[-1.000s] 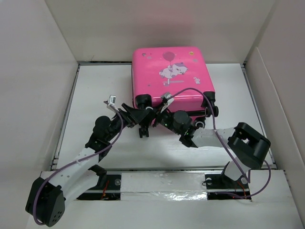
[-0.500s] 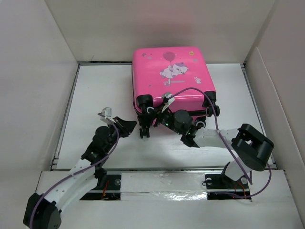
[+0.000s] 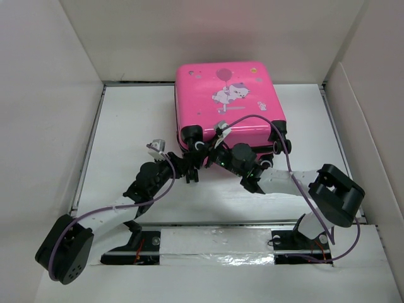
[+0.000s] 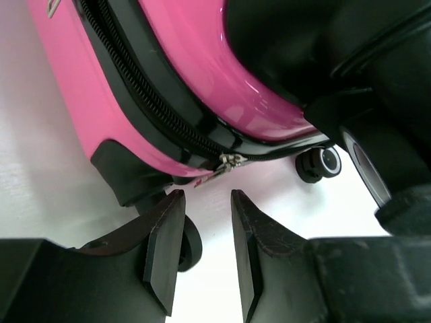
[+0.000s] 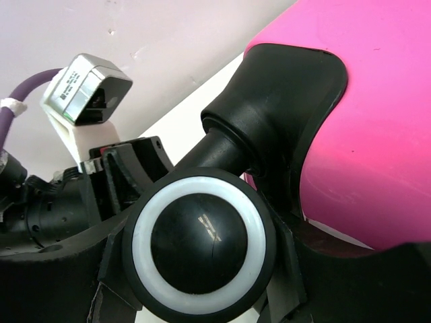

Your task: Pack the luggage

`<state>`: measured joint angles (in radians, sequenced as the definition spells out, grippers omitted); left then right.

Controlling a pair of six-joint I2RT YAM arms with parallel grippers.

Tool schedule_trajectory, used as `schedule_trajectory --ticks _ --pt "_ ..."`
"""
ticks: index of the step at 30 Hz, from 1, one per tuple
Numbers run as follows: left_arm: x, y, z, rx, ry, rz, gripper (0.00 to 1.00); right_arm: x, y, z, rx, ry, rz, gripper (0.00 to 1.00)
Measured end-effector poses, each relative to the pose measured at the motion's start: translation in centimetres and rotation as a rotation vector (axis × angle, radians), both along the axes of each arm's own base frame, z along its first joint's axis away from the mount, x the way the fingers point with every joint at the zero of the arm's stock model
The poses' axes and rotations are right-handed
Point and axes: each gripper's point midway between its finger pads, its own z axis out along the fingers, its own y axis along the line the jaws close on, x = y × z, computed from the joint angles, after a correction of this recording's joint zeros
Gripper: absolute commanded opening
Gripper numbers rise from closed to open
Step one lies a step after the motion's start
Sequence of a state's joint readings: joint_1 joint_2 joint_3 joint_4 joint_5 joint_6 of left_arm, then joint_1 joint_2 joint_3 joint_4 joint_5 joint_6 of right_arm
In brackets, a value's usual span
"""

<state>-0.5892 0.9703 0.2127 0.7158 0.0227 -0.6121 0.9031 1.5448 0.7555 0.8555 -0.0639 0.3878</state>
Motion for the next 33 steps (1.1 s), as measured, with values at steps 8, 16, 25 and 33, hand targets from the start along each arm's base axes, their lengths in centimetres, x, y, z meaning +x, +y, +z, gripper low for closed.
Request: schedule_trajectory --ticks 8,16,25,33 --pt "1.3 -0.8 0.7 0.000 -0.024 -0.001 0.28 -0.2 0.1 0.0 -0.002 -0.001 0.025 0.00" --pt "1.7 -1.0 0.7 0.010 -0.030 -0.002 0.26 -0.2 0.1 0.0 -0.001 -0.002 0.037 0.00" --pt "2.3 -1.0 0.6 0.007 -0.030 0.026 0.02 0.1 0.0 0.1 0.001 -0.004 0.032 0.00" --pt "2.3 -1.3 1.1 -0.019 -0.034 0.024 0.00 0.2 0.1 0.1 0.010 -0.005 0.032 0.00"
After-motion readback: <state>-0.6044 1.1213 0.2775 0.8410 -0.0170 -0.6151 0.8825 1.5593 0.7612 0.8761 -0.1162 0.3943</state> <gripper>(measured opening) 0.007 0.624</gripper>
